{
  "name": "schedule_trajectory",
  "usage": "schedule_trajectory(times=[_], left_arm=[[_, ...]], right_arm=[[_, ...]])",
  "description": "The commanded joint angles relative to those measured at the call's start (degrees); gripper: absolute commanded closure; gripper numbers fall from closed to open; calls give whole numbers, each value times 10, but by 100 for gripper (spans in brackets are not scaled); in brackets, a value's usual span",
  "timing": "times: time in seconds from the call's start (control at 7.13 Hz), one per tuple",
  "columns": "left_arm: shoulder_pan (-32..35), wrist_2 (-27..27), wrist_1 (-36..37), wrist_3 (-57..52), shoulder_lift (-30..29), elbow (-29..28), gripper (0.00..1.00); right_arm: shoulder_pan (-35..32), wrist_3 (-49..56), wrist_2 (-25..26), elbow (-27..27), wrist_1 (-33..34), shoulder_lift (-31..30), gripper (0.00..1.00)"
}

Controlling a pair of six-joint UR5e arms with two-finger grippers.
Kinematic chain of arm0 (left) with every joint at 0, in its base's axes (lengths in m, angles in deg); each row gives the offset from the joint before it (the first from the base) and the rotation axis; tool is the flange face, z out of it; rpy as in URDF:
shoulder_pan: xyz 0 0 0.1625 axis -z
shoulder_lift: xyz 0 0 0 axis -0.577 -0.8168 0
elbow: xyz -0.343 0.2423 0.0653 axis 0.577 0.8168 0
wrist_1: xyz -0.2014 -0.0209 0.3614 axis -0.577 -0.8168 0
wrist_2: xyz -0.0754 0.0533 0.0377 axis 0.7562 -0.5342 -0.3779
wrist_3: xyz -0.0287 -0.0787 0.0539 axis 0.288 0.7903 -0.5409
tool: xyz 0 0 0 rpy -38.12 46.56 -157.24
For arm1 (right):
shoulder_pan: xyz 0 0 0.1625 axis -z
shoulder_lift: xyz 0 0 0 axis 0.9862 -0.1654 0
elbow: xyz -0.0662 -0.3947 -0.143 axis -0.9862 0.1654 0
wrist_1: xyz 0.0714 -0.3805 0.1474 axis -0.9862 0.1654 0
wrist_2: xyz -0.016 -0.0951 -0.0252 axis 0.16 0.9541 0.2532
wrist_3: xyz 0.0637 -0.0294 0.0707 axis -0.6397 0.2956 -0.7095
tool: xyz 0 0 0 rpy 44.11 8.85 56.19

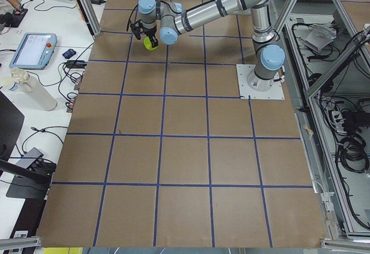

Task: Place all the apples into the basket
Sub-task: 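Carry light red apple into basket while left carries green apple toward center, then set green apple at center with left gripper while right releases in basket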

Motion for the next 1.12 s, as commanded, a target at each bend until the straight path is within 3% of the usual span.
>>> schedule_trajectory(times=[0.0, 0.14, 0.42, 0.56, 0.84, 0.98], left_arm=[[105, 7, 169, 148, -26, 75, 68], [129, 7, 239, 170, -27, 122, 68], [133, 9, 252, 173, -10, 139, 63], [129, 9, 252, 186, -16, 138, 3], [124, 7, 243, 178, -18, 133, 0], [118, 10, 229, 164, -7, 116, 0]], right_arm=[[60, 88, 15, 5, 50, 29, 100], [72, 118, 13, 5, 68, 42, 100], [100, 179, 13, 7, 154, 86, 100], [110, 185, 11, 9, 162, 99, 100], [111, 184, 15, 4, 162, 107, 100], [117, 185, 15, -1, 162, 109, 92]])
